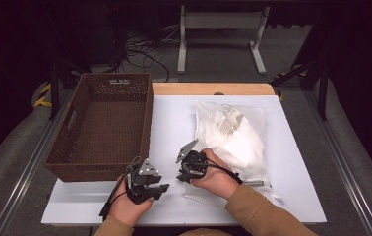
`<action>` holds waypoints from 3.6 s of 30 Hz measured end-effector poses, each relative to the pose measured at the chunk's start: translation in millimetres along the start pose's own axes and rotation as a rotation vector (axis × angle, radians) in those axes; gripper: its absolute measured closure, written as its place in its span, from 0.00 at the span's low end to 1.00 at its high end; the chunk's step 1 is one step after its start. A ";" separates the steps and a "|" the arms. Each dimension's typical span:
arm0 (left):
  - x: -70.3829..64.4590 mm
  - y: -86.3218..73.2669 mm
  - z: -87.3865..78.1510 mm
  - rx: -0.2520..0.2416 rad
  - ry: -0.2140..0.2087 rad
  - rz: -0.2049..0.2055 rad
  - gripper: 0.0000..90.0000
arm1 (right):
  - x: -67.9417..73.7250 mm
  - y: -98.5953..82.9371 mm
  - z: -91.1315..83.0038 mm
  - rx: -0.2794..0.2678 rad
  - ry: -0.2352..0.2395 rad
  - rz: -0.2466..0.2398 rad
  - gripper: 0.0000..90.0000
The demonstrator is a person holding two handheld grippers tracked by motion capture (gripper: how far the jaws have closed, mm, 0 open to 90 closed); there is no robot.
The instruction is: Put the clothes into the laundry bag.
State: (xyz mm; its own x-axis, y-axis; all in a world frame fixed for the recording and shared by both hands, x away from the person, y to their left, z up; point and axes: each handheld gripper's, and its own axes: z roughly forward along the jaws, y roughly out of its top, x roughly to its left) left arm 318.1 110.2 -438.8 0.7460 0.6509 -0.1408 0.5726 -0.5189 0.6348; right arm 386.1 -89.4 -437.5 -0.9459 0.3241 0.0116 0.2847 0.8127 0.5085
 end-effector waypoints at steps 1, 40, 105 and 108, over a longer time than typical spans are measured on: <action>-0.1 0.0 0.0 0.000 0.000 0.001 0.64 | 0.3 0.2 0.1 0.002 -0.005 -0.005 0.82; -13.4 21.8 6.2 -0.052 -0.101 -0.011 0.62 | -1.1 -8.6 -36.0 -0.120 -0.005 0.051 0.90; -34.3 39.1 38.3 0.007 -0.129 0.077 0.98 | 3.5 -55.3 -62.1 -0.162 0.102 0.301 0.87; -34.6 39.3 38.8 0.004 -0.131 0.078 0.98 | 4.5 -53.0 -64.7 -0.174 0.100 0.296 0.89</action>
State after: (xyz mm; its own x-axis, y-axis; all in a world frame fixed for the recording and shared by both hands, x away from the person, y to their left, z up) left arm 328.0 45.7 -438.5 0.8260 0.5310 -0.1894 0.5125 -0.5675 0.6444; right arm 356.7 -162.4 -408.7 -0.8396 0.4768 0.2604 0.5259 0.5932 0.6096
